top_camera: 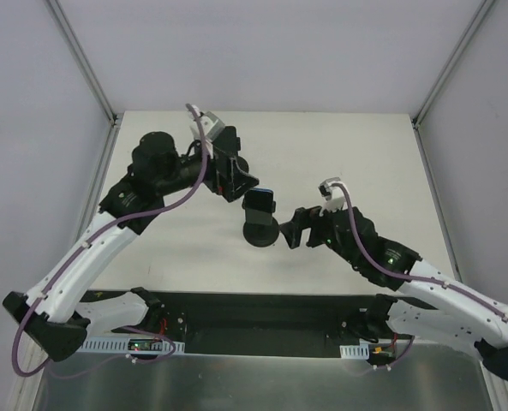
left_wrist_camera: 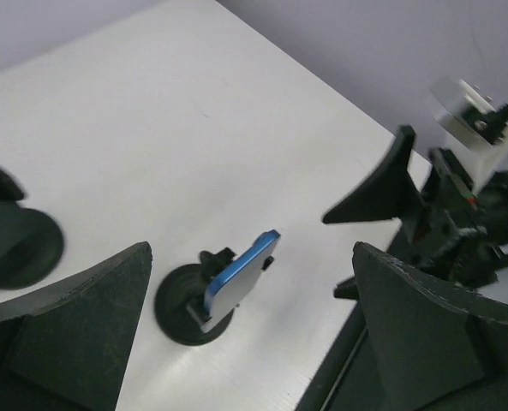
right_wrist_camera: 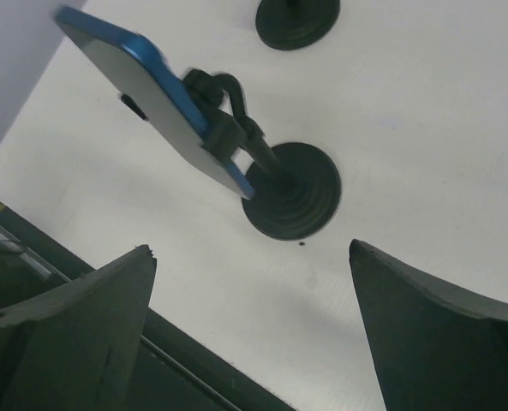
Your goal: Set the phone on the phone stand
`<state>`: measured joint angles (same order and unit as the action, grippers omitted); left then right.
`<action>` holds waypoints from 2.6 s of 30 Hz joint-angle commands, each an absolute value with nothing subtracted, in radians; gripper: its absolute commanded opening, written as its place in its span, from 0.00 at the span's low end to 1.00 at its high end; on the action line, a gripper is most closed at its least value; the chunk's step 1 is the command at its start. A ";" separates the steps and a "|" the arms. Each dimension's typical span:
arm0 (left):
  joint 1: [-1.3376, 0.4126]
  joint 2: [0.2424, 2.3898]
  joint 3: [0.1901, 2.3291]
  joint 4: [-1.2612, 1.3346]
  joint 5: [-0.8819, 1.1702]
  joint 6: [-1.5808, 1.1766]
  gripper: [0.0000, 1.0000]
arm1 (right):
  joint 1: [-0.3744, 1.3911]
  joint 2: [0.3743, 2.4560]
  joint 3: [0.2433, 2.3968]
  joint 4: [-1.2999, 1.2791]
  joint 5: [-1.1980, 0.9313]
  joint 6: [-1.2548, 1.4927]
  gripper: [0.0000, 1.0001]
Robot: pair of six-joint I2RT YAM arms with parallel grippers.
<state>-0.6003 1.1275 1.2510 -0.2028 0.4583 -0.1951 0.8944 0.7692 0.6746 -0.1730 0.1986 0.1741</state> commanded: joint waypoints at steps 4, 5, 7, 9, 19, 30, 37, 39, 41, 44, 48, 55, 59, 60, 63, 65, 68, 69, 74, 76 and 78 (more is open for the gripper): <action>-0.569 1.019 1.324 -0.287 0.074 -0.126 0.99 | 1.184 1.072 1.018 -0.308 0.799 0.366 0.97; -0.565 1.023 1.328 -0.287 0.055 -0.115 0.99 | 1.192 1.106 1.053 -0.314 0.820 0.371 0.97; -0.560 1.029 1.339 -0.287 0.011 -0.086 0.99 | 1.203 1.190 1.143 -0.339 0.862 0.379 0.97; -0.558 1.035 1.333 -0.287 -0.021 -0.054 0.99 | 1.207 1.239 1.189 -0.345 0.867 0.382 0.97; -0.534 0.960 1.189 -0.252 -0.048 -0.009 0.99 | 1.247 1.475 1.400 -0.440 0.968 0.409 0.97; -0.534 0.919 1.158 -0.238 -0.107 -0.009 0.99 | 1.249 1.612 1.503 -0.532 1.127 0.460 0.85; -0.535 0.905 1.149 -0.229 -0.100 -0.009 0.99 | 1.246 1.644 1.517 -0.529 1.190 0.460 0.71; -0.534 0.905 1.146 -0.227 -0.106 -0.009 0.99 | 1.232 1.646 1.519 -0.512 1.187 0.437 0.59; -0.534 0.908 1.144 -0.227 -0.107 -0.009 0.99 | 1.220 1.640 1.500 -0.476 1.172 0.404 0.41; -0.535 0.914 1.141 -0.225 -0.104 -0.009 0.99 | 1.191 1.615 1.447 -0.349 1.158 0.292 0.20; -0.534 0.919 1.140 -0.222 -0.080 -0.012 0.99 | 1.137 1.560 1.372 -0.072 1.126 0.067 0.01; -0.526 0.927 1.137 -0.219 -0.080 -0.012 0.99 | 0.977 1.589 1.371 0.196 0.959 -0.146 0.01; -0.505 0.927 1.138 -0.219 -0.045 -0.028 0.99 | 0.879 1.676 1.451 0.213 0.882 -0.149 0.01; -0.494 0.925 1.140 -0.218 -0.035 -0.032 0.99 | 0.867 1.693 1.465 0.221 0.867 -0.150 0.01; -0.477 0.927 1.137 -0.216 -0.029 -0.041 0.98 | 0.831 1.741 1.500 0.270 0.802 -0.176 0.01; -0.471 0.928 1.132 -0.212 -0.026 -0.043 0.99 | 0.815 1.765 1.522 0.294 0.779 -0.192 0.01; -0.453 0.939 1.135 -0.212 -0.002 -0.052 0.98 | 0.784 1.792 1.539 0.317 0.739 -0.190 0.01; -0.448 0.937 1.135 -0.212 0.024 -0.057 0.98 | 0.779 1.798 1.546 0.328 0.738 -0.192 0.01; -0.408 0.943 1.132 -0.207 0.080 -0.083 0.97 | 0.755 1.821 1.536 0.373 0.686 -0.201 0.01; -0.387 0.954 1.131 -0.199 0.112 -0.109 0.95 | 0.743 1.825 1.528 0.385 0.663 -0.201 0.00; -0.354 0.969 1.132 -0.195 0.168 -0.130 0.93 | 0.733 1.835 1.529 0.397 0.654 -0.202 0.01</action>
<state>-0.4000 0.9508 1.1339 -0.2527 0.0574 -0.0700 0.7528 1.8355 1.4841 0.2523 0.6956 -0.1848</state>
